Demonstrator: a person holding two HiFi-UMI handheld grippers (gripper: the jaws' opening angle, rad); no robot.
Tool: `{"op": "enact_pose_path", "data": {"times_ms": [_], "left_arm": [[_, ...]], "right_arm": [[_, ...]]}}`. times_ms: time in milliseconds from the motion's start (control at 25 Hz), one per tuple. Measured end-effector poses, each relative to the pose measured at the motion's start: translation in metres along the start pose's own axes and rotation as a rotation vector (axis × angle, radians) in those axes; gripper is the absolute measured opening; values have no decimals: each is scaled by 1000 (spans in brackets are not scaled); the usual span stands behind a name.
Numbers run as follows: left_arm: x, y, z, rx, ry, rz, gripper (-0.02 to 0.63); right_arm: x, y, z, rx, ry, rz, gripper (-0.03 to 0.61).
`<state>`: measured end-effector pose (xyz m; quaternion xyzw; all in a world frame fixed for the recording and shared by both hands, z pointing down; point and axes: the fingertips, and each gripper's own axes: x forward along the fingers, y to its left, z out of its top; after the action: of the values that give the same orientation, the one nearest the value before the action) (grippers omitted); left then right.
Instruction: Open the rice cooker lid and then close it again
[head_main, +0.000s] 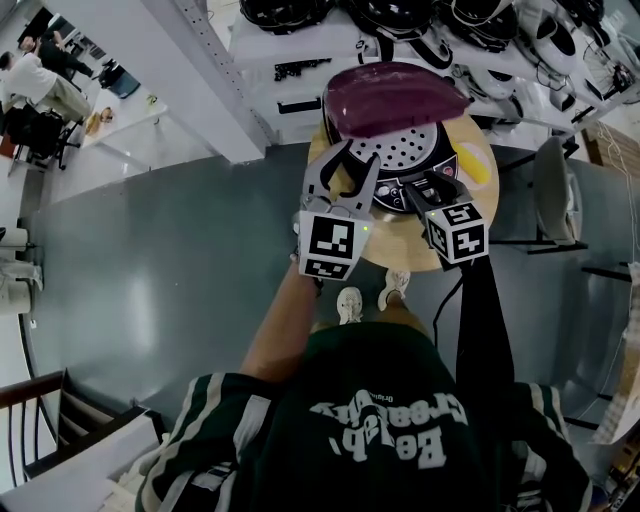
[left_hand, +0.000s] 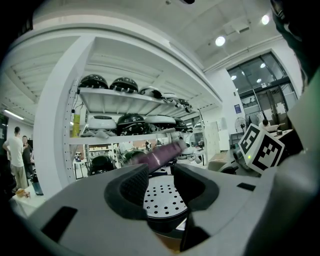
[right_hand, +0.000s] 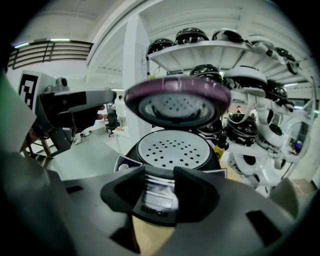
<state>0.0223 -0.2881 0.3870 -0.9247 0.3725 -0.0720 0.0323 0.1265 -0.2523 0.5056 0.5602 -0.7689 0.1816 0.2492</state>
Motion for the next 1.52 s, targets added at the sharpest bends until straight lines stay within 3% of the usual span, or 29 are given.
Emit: {"op": "enact_pose_path", "data": {"times_ms": [1080,1200,1320,1400,1520], "left_arm": [[5,1,-3,-2,2,9,147],[6,7,-2,-8,2,23,147],[9,12,-5,-7,12,34,147],[14,18,-7,-3,31,45,141],[25,25,-1,-13,36,63,137]], "right_arm": [[2,0,-5,-4,4,12,183],[1,2,-5,-45,14,25,192],[0,5,-4,-155,31,56,190],[-1,0,8,-199,2,66,193],[-5,-19,41,-177,-79,64,196]]}}
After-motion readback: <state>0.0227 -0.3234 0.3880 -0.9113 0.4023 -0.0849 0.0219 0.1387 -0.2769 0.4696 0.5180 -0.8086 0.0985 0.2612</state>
